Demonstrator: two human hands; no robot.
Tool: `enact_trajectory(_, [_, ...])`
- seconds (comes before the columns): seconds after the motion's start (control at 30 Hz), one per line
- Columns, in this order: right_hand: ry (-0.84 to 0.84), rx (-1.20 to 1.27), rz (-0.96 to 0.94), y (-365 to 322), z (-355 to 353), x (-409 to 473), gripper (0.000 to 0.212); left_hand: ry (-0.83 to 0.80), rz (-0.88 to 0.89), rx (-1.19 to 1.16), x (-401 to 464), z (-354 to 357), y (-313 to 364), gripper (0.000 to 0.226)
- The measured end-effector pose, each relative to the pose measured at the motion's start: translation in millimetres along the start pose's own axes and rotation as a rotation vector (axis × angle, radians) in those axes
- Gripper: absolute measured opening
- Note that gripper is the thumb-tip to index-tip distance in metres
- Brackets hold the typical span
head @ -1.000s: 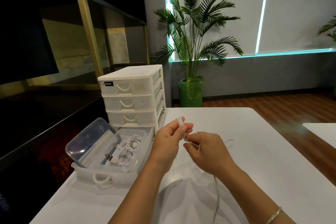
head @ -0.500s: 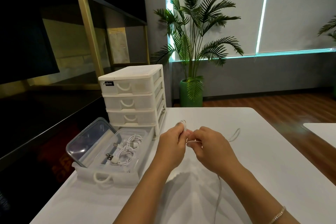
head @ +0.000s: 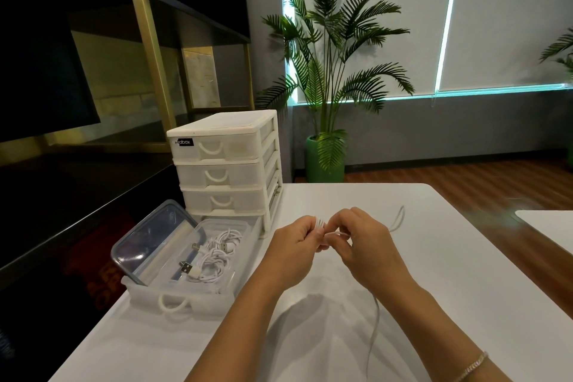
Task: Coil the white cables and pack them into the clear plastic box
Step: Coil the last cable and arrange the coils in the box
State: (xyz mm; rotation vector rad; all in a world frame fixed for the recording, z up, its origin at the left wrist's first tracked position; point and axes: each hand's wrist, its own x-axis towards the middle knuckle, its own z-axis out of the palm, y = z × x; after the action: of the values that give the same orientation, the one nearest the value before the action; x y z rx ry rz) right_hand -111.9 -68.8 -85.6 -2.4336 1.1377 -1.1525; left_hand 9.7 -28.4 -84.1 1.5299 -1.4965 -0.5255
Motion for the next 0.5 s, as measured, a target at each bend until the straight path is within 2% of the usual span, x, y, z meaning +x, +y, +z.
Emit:
enact_trajectory(0.17, [-0.057, 0.026, -0.003, -0.8, 0.7, 1.5, 0.006, -0.042, -0.008, -0.019, -0.4, -2.2, 1.8, 0.028])
enact_trajectory(0.5, [-0.105, 0.019, -0.027, 0.6, -2.2, 2.5, 0.014, -0.09, -0.01, 0.095, -2.6, -1.7, 3.5, 0.029])
